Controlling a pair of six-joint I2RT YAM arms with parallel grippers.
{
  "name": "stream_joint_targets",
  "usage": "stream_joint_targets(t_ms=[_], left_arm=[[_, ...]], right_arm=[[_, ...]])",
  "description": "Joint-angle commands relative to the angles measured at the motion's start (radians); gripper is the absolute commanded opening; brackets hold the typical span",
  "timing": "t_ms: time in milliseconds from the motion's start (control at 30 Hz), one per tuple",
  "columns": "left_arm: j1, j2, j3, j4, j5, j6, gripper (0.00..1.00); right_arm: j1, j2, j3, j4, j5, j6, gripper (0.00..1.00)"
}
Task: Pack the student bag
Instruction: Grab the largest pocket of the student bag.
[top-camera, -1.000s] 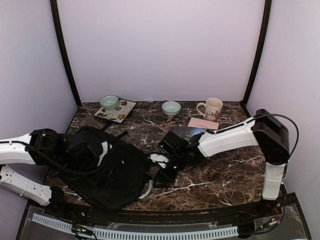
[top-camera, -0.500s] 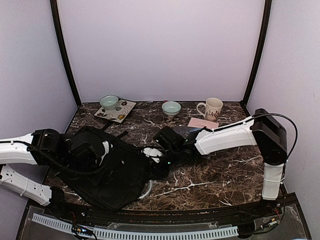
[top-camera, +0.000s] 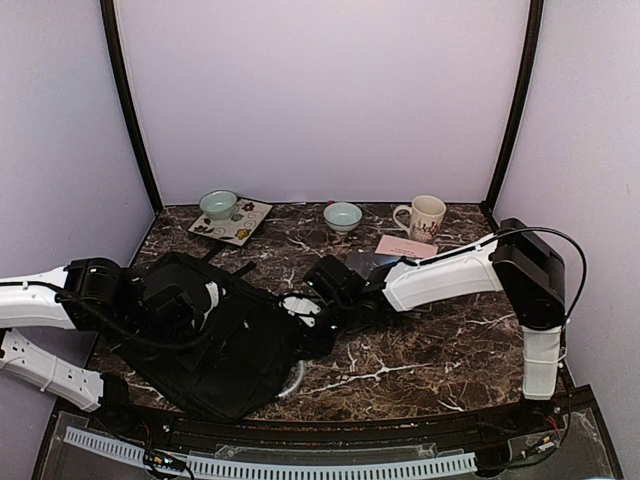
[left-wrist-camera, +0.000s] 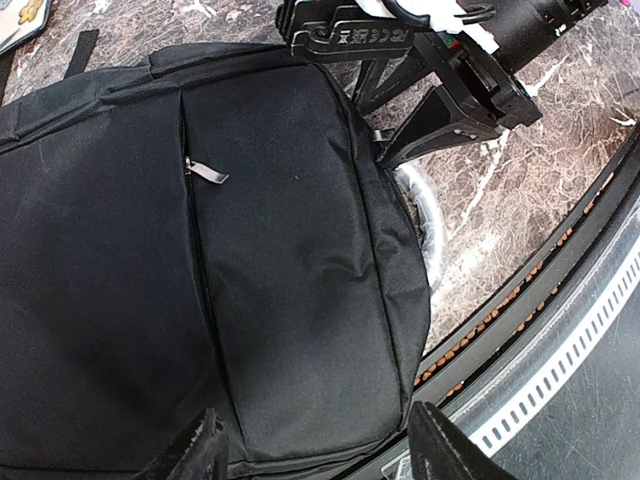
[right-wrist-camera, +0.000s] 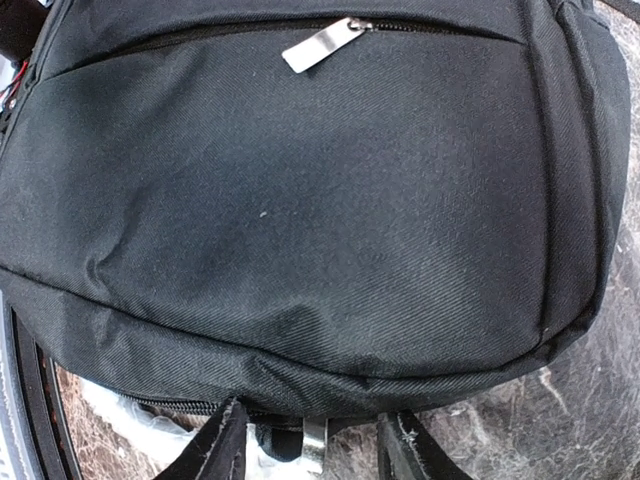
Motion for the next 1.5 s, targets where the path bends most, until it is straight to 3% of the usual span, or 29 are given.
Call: stream_joint_targets(t_ms=[0,500,700,1000,1167,1467], left_arm=[[-0.006,0.004,0.015,0.002,-0.018,-0.001,0.64],[-0.006,0.028,0.024,0.017,-0.005,-0.009,0.64],[-0.006,0.023,0.031,-0.001,-0.003,-0.021,0.64],[-0.005,0.022,0.038,-0.017,0.002,-0.025,0.63],[-0.005,0.024,0.035,-0.017,0.008,-0.028,0.64],[-0.006,0.018,0.022,-0.024,0.026,0.024,0.61]], right_arm=[[0.002,-0.036,-0.048,0.0,-0.034,-0.01,0.46],[0.002,-0.018,-0.02,0.034,-0.008,0.012,0.42],[0.002,0.005,-0.01,0.042,-0.011,0.002,0.27],[0.002,0.026,0.005,0.046,-0.033,-0.009,0.2],[0.003,0.022,0.003,0.044,-0.04,-0.009,0.0],[0.003,-0.051,0.012,-0.066,-0.062,-0.016,0.0]])
